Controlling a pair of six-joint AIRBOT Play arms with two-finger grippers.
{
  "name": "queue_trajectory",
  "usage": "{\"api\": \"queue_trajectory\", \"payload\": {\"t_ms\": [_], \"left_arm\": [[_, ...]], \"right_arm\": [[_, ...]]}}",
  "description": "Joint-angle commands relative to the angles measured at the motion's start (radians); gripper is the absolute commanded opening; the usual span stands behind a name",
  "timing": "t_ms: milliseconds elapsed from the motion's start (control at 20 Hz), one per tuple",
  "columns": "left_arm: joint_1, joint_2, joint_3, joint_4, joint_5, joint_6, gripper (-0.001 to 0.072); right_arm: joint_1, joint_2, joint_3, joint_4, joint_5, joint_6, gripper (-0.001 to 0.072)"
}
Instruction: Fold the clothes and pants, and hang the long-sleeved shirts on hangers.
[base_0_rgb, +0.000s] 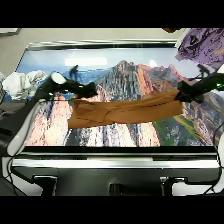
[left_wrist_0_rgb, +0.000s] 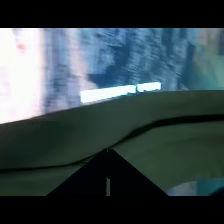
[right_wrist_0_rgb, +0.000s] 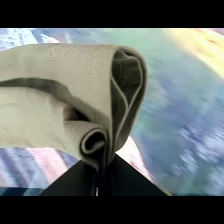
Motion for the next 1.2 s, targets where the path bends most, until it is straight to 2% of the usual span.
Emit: {"api": "queue_trajectory", "payload": {"t_ms": [0, 350, 600, 750, 1000, 1150], "left_arm": [[-0.147, -0.086, 0.031, -0.164, 0.074, 0.023, 0.0019], [-0.353, -0.274, 0.219, -0.338, 0.095, 0.037, 0.0019], [-0.466, -0.434, 0.391, -0.494, 0.151, 0.012, 0.0018], [-0.523, -0.496, 0.454, -0.503, 0.174, -0.037, 0.0018], [-0.551, -0.517, 0.454, -0.506, 0.192, -0.038, 0.0018], [-0.518, -0.509, 0.454, -0.505, 0.175, -0.034, 0.0018]], "right_arm": [[0.0, 0.087, 0.061, -0.156, 0.07, 0.069, 0.0028], [0.0, 0.148, 0.159, -0.17, 0.077, 0.097, 0.0028], [0.0, 0.169, 0.16, -0.151, 0.134, 0.139, 0.0028], [0.0, 0.194, 0.161, -0.158, 0.144, 0.153, 0.0028], [0.0, 0.235, 0.161, -0.158, 0.156, 0.159, 0.0028], [0.0, 0.243, 0.161, -0.18, 0.17, 0.158, 0.0028]]}}
